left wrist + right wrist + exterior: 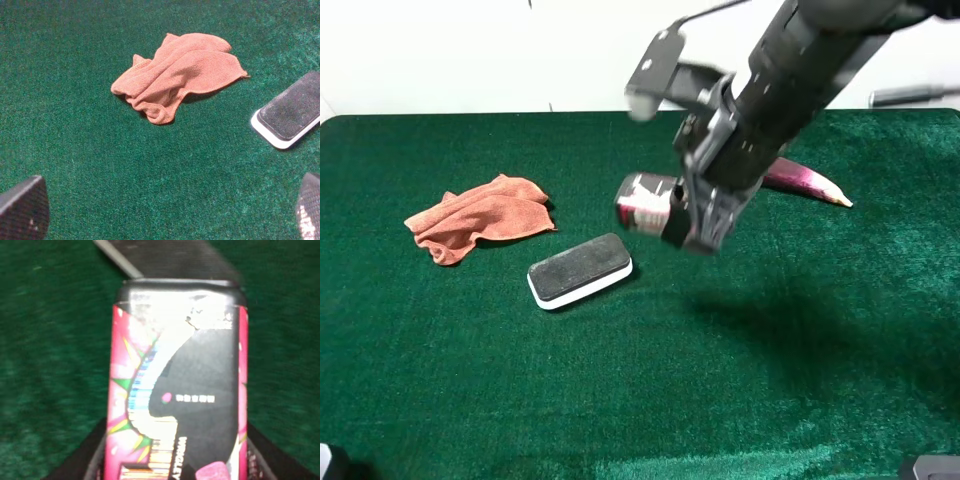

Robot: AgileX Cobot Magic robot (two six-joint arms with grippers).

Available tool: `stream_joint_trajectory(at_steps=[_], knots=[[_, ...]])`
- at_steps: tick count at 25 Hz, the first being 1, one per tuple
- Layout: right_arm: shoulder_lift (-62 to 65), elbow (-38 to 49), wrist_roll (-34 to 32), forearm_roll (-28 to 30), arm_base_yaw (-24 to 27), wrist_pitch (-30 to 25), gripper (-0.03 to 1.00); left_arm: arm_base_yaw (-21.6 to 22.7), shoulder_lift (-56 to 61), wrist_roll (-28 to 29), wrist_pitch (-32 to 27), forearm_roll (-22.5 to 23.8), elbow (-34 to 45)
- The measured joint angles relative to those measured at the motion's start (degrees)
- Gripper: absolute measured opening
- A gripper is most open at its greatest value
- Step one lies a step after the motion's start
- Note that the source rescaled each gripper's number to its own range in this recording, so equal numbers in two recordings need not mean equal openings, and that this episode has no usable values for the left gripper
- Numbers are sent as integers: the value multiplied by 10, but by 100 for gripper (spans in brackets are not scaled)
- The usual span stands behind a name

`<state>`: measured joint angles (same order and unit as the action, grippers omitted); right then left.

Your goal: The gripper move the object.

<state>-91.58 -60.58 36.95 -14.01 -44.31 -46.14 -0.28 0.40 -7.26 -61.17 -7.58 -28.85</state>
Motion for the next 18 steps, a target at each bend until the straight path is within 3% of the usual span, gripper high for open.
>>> stream_joint_trajectory(at_steps=[9,18], knots=[[0,52,-13,-1,-113,68,1,0,0,0,0,0,0],[-51,61,-21,-6,-162,114,1,0,0,0,0,0,0]])
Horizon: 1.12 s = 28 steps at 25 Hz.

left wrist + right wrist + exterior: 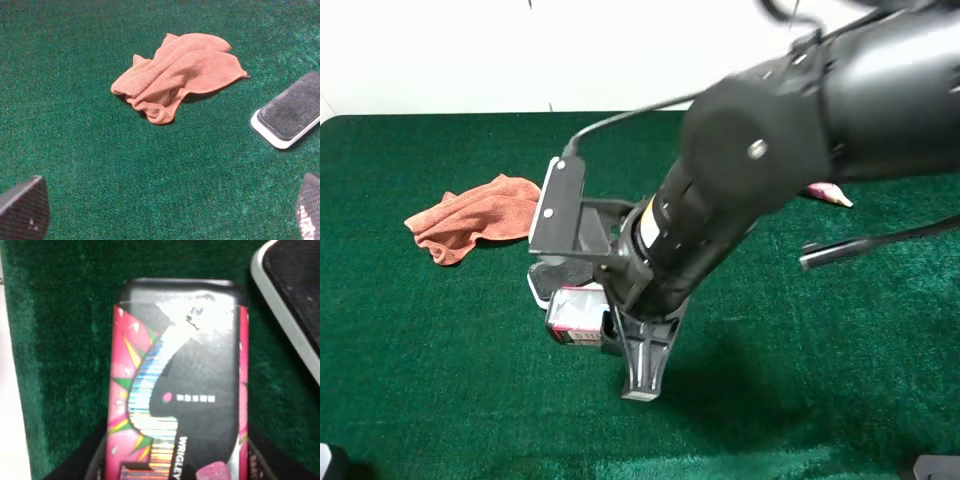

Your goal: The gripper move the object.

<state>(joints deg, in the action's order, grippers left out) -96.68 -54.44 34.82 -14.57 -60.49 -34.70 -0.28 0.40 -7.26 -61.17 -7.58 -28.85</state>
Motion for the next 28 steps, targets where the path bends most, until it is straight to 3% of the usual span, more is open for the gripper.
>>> stream_joint_trajectory(at_steps=[17,28], knots=[[-130,1,0,-1,0,119,1,0,0,0,0,0,0],[-165,1,0,-4,0,140,1,0,0,0,0,0,0]])
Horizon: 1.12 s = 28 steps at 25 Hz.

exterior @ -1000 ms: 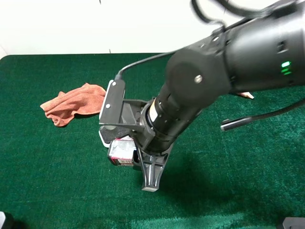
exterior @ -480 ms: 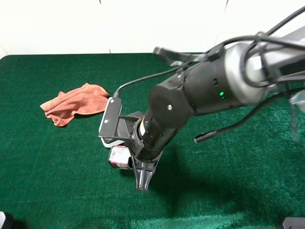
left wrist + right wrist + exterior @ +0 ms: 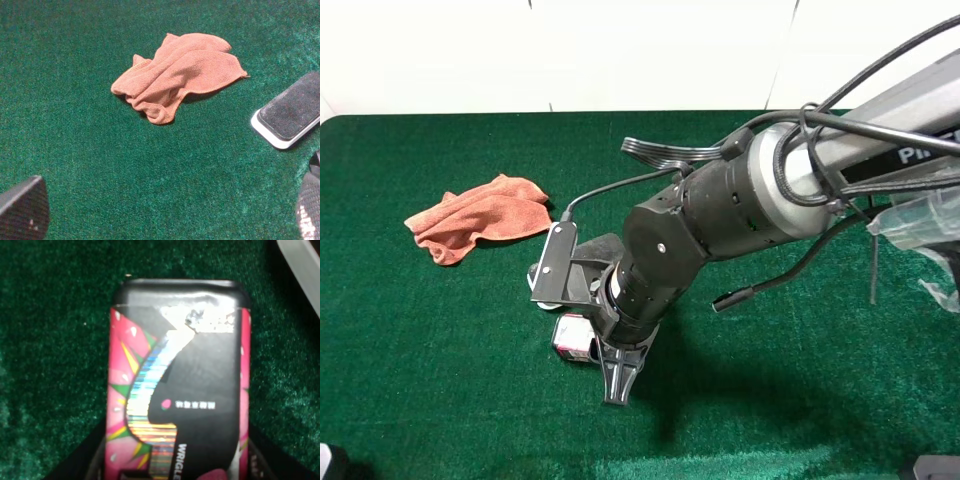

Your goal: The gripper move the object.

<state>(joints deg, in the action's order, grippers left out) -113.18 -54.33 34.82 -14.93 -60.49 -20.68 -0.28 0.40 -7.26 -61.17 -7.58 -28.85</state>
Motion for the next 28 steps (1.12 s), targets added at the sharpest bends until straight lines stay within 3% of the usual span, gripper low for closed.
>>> stream_joint_trajectory(at_steps=[28], knots=[[-8,0,0,-9,0,5,0,0,0,0,0,0,0]])
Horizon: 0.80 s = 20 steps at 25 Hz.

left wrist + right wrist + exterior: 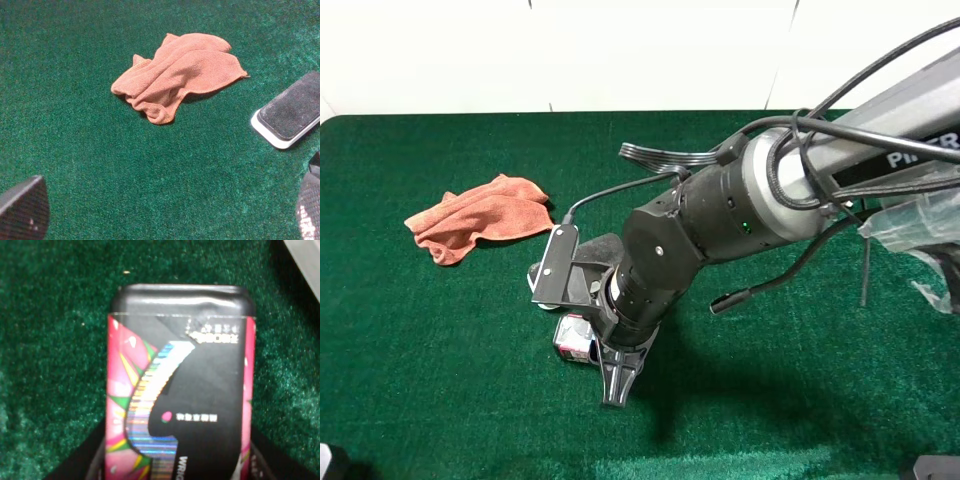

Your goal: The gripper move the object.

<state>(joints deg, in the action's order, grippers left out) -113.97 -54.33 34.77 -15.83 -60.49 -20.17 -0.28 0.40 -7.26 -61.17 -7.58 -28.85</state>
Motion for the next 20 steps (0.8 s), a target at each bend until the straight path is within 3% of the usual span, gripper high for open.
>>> stream_joint_trajectory(at_steps=[7,9,12,15,20], knots=[[8,0,0,-1,0,-9,4,0,0,0,0,0,0],[17,0,-1,-1,0,-12,17,0,0,0,0,0,0],[32,0,-11,-1,0,-19,55,0,0,0,0,0,0],[44,0,-28,1,0,-21,83,0,0,0,0,0,0],[67,1,-66,37,0,-39,95,0,0,0,0,0,0]])
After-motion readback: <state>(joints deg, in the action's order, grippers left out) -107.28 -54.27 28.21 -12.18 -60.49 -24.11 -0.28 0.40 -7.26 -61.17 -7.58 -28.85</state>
